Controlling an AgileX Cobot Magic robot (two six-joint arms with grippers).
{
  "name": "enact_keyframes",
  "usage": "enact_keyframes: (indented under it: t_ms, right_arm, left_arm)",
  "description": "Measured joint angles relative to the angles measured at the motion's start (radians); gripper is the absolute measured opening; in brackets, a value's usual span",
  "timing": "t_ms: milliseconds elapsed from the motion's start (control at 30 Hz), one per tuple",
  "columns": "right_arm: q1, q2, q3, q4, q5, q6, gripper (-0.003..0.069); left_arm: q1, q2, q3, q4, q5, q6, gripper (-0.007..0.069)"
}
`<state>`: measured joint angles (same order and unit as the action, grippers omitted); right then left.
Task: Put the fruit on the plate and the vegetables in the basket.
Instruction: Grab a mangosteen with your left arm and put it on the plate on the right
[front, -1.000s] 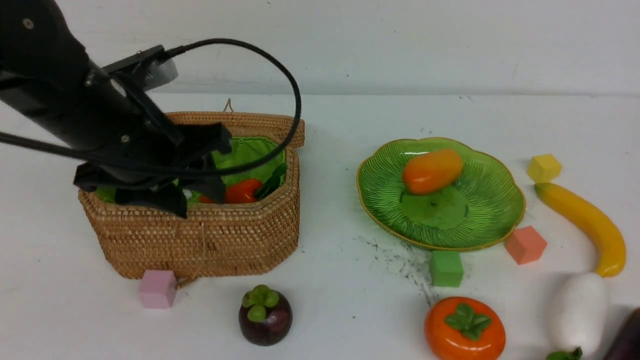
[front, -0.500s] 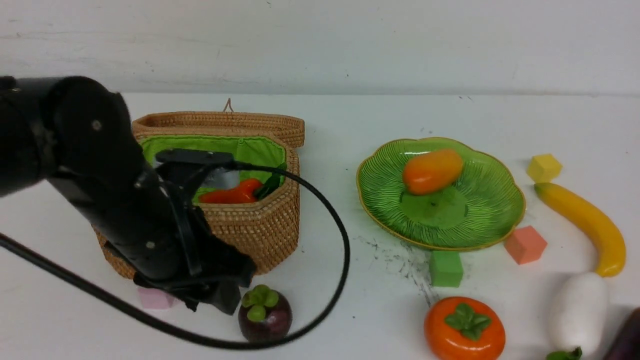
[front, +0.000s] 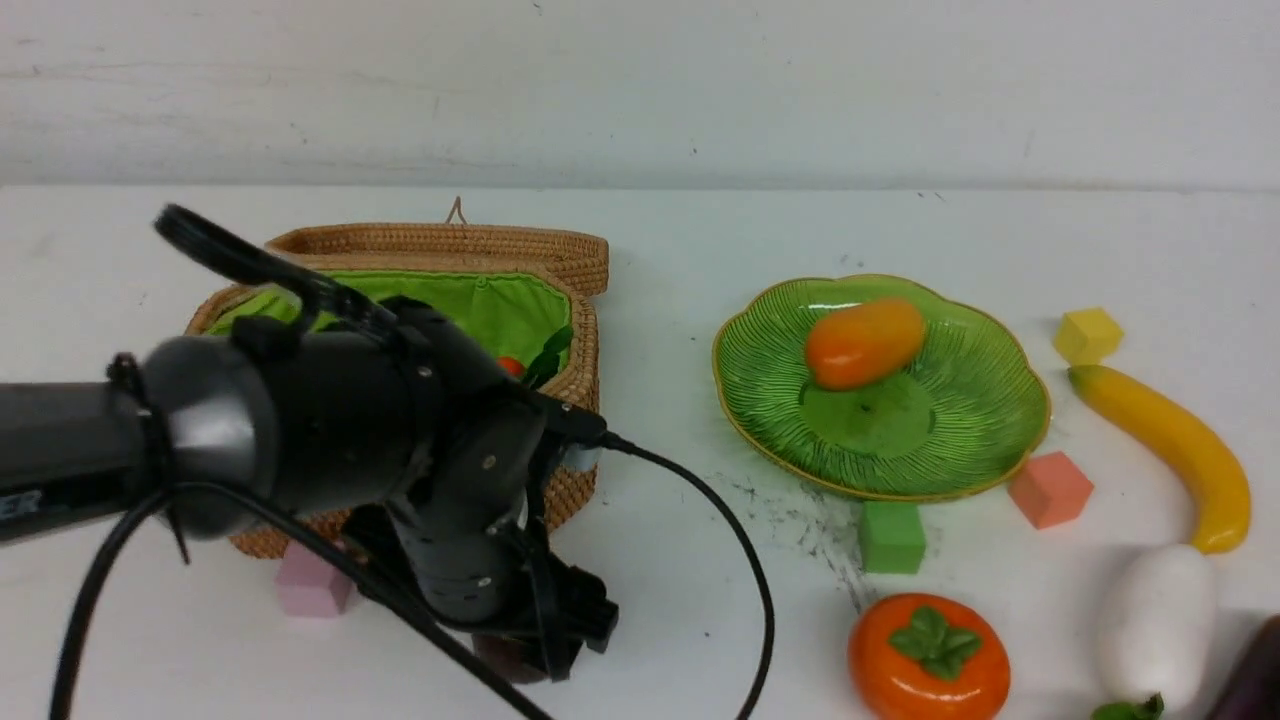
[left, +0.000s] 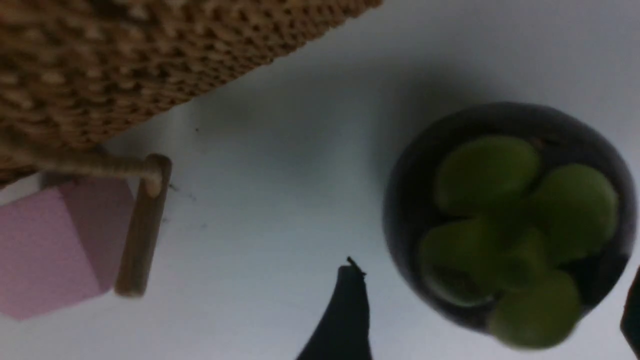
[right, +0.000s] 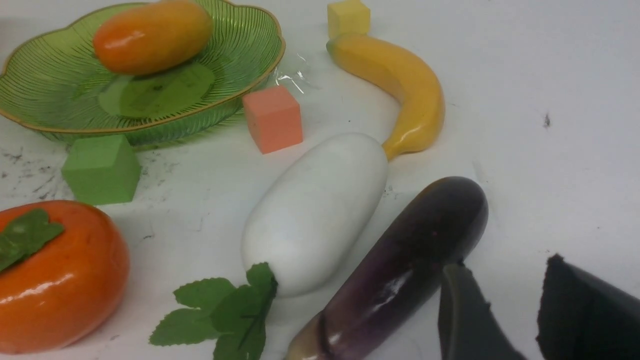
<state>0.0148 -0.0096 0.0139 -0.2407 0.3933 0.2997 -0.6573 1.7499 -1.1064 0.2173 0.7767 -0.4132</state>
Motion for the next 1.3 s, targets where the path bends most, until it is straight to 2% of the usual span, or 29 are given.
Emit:
enact_keyframes:
  t_ms: [167,400,867,967,1100,1300]
  right_arm:
    - [0.000,0.000,0.000,0.000,0.000,0.000,0.0245]
    - [0.000,0.000,0.000,0.000,0.000,0.000,0.0245]
    - [0.000,0.000,0.000,0.000,0.000,0.000,0.0245]
    - [0.000,0.000,0.000,0.000,0.000,0.000,0.0245]
    - [0.000,0.000,0.000,0.000,0.000,0.000,0.0245]
    - [0.000,0.000,0.000,0.000,0.000,0.000,0.0245]
  left_arm:
    - [0.000,0.047,0.000,0.003,-0.081,-0.014,0.0649]
    - [0.000,0.057,-0.001,0.005,-0.168,-0.016,0.0546]
    - [0.000,0.049,-0.001,-0.020,-0.123,-0.002,0.0545]
    - [0.000,0.034,-0.001,-0.065,-0.102,0.064,0.0545]
    - [-0.012,0.015,-0.021,-0.185,-0.085,0.216,0.0545]
    - [-0.077,0.015,-0.109,-0.255,-0.076,0.312,0.0545]
